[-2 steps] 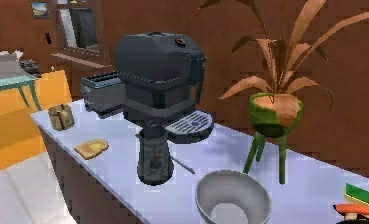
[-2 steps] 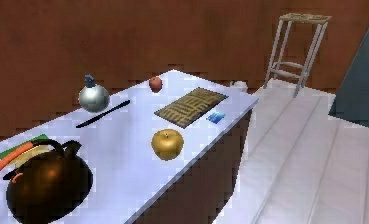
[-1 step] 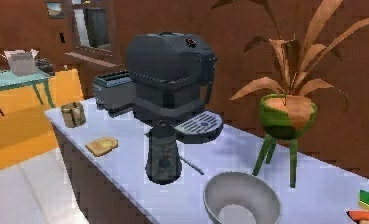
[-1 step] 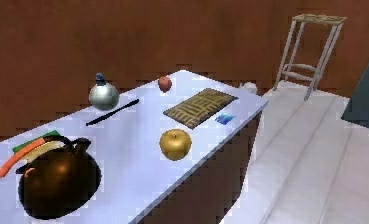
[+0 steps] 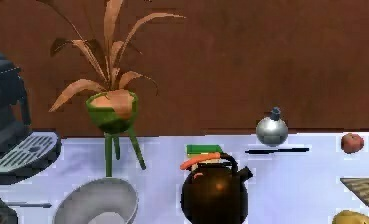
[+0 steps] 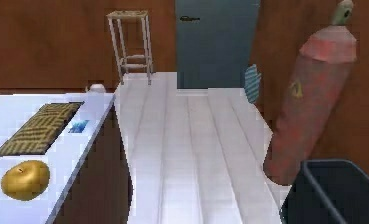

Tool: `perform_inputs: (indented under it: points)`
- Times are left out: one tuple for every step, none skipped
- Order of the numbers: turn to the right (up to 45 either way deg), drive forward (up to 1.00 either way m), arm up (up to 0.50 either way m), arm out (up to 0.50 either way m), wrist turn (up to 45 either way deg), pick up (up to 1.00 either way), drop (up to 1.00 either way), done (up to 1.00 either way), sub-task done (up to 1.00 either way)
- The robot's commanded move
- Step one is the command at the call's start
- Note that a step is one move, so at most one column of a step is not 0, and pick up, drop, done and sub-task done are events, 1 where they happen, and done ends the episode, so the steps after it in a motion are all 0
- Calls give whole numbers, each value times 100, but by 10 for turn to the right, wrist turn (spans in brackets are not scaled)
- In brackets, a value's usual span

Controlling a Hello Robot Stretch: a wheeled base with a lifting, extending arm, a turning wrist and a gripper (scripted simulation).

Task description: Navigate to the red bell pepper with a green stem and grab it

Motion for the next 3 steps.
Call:
perform_inputs:
  points:
    - [450,0,0,0,0,0,0,0,0]
    - [390,0,0,0,0,0,0,0,0]
    - [0,70,0,0,0,0,0,0,0]
